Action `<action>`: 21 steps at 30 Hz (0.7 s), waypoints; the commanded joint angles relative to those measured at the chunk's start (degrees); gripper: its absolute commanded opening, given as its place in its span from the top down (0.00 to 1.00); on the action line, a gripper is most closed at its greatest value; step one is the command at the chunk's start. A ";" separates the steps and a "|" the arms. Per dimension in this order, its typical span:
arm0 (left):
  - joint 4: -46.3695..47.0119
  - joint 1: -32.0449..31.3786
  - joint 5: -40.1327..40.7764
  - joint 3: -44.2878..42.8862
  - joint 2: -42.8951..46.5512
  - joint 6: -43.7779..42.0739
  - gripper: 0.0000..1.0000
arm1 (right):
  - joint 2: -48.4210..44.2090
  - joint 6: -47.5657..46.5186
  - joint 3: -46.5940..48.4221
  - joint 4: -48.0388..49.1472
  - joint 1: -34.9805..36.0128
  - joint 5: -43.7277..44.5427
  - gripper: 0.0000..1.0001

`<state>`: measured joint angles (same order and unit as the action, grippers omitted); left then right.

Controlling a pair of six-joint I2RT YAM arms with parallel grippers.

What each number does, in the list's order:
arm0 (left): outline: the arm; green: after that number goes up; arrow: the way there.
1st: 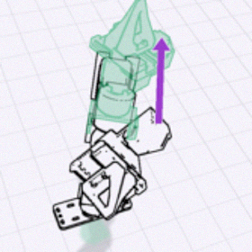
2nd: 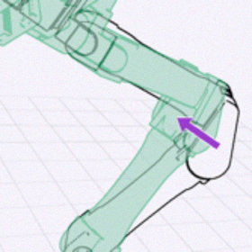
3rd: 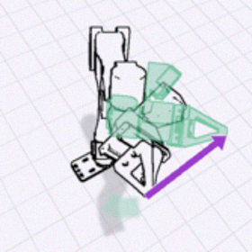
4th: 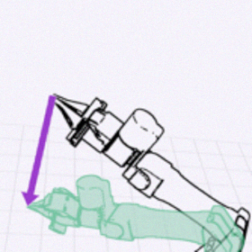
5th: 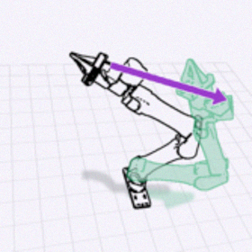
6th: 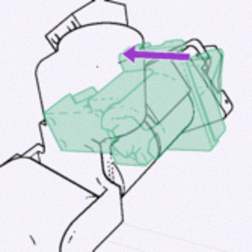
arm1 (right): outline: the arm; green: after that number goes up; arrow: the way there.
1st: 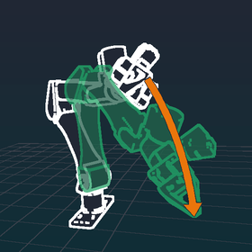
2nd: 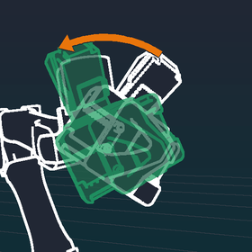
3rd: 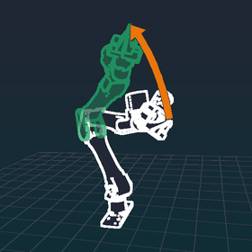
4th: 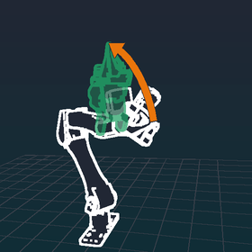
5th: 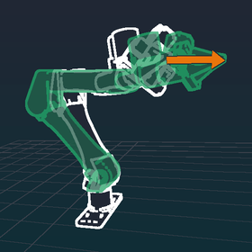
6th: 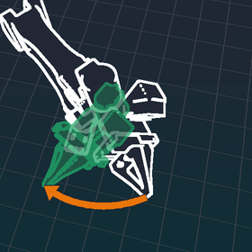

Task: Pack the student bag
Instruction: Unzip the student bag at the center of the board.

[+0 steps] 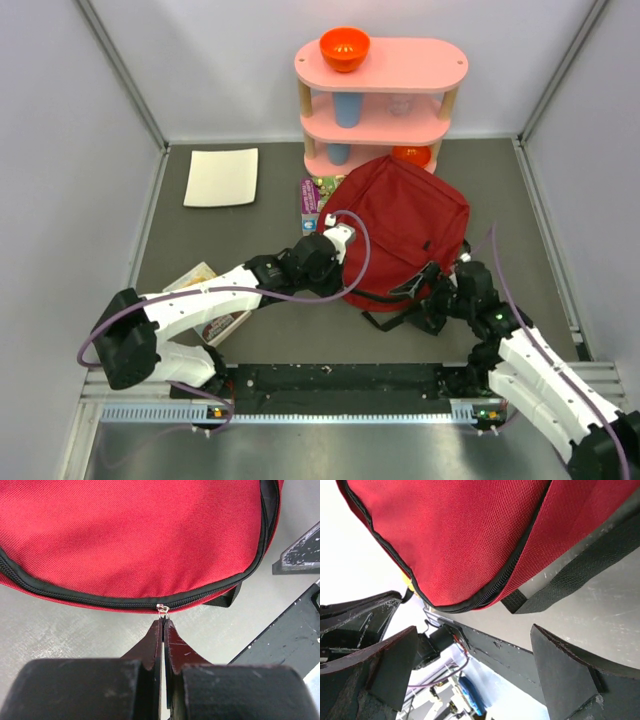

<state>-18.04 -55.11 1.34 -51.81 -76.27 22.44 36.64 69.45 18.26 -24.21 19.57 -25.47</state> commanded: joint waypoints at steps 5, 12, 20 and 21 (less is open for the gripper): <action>0.20 0.18 -0.46 -1.71 0.77 -1.52 1.00 | 1.48 25.90 -6.66 17.60 14.26 17.19 0.07; 0.82 0.18 -0.99 -1.01 1.39 -0.90 1.00 | 13.26 26.17 -1.74 27.25 15.06 18.27 0.24; -0.32 0.18 0.05 -0.75 2.26 -0.99 1.00 | 14.61 22.40 0.28 26.51 15.06 18.87 1.00; -0.50 0.09 0.67 -0.75 2.53 -0.99 1.00 | 13.38 21.44 0.02 24.75 15.06 20.27 1.00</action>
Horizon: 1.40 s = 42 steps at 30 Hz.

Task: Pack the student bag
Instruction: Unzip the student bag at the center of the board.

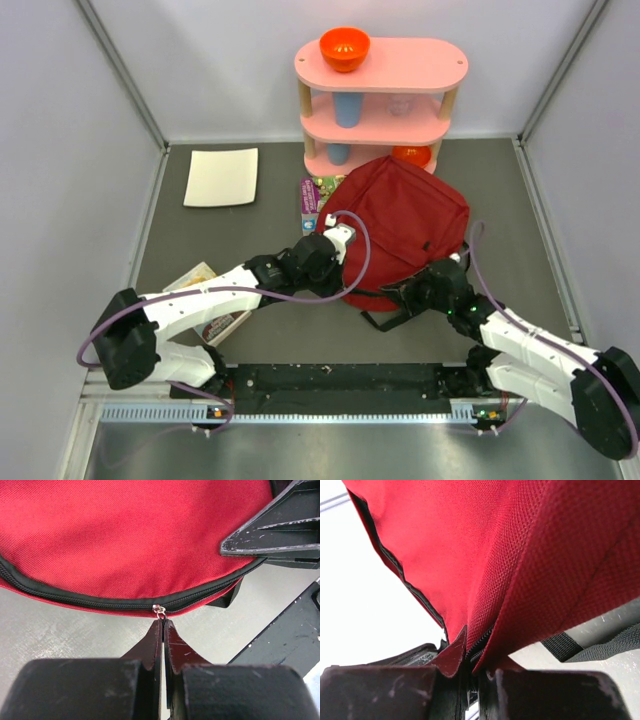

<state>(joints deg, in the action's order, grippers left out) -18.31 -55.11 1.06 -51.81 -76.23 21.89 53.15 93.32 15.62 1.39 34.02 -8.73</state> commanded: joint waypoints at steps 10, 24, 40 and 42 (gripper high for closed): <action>-2.96 0.27 10.35 0.48 4.86 -1.06 1.00 | -18.95 -13.77 1.87 -19.49 -6.23 9.19 1.00; -6.48 1.06 20.30 1.10 2.57 -3.43 1.00 | -17.47 -39.78 12.76 -35.48 -20.39 8.55 1.00; 2.75 -0.34 -0.53 0.22 0.11 -0.53 1.00 | -19.27 -35.10 14.91 -38.22 -21.98 -5.93 0.11; 2.84 -0.52 -0.80 -0.22 -0.24 -0.27 1.00 | -22.89 -29.54 12.61 -39.18 -21.89 -7.70 0.06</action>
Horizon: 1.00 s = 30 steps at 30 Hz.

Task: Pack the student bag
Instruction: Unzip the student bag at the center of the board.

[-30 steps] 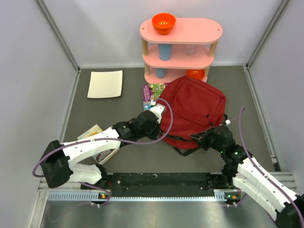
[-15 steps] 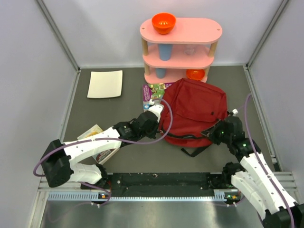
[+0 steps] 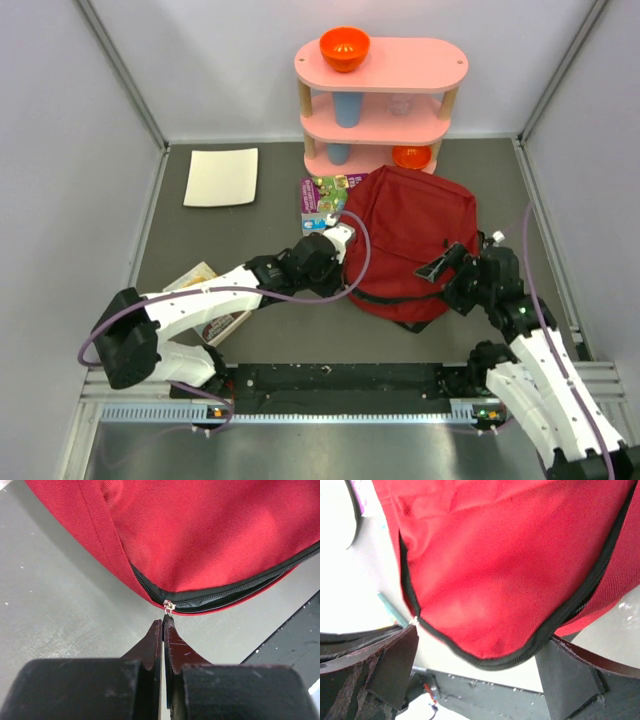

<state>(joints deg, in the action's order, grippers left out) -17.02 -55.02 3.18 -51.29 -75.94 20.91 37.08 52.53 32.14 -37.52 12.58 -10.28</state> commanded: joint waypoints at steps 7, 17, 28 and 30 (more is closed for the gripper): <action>1.46 -0.96 -2.92 -1.27 -1.05 -0.34 1.00 | -22.39 34.27 -12.98 -2.99 4.63 -4.14 0.01; 1.20 -0.96 -2.92 -1.97 -1.31 -0.43 1.00 | -6.42 45.45 -10.79 6.66 26.22 11.75 0.01; 0.67 -0.96 -2.21 -2.68 -1.49 -0.34 1.00 | 14.75 62.42 -6.30 21.60 42.70 31.38 0.05; 0.58 -0.96 -2.30 -2.68 -1.31 -0.52 1.00 | 16.00 62.43 -5.95 24.24 42.70 31.99 0.09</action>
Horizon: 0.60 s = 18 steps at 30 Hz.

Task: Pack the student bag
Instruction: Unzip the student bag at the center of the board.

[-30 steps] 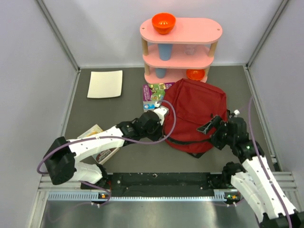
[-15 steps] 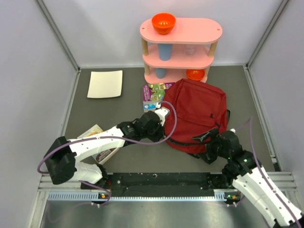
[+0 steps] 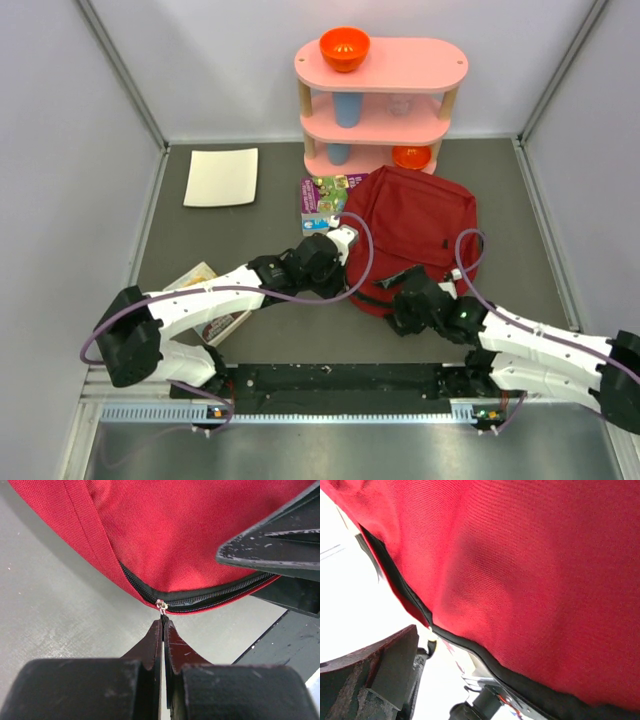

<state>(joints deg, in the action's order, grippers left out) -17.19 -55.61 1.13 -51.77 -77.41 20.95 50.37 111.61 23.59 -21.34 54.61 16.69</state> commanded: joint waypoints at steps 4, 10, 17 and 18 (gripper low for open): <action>0.75 -0.37 -0.16 -1.93 0.76 -0.65 1.00 | 4.56 2.73 4.18 7.72 0.15 7.13 0.22; 0.67 -0.37 -0.68 -2.28 0.68 -0.82 1.00 | 7.46 2.12 5.14 7.90 -1.00 6.16 0.56; 0.05 -0.37 1.15 -2.64 1.47 -1.61 1.00 | 2.82 -7.34 0.68 7.19 -4.68 5.11 1.00; -0.12 -0.37 1.94 -2.72 1.64 -1.70 1.00 | 1.59 -9.55 -0.12 7.02 -5.04 4.76 1.00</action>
<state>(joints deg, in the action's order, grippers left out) -17.19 -55.64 1.19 -52.18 -77.41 20.64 56.36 109.89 25.67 -15.40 51.86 20.64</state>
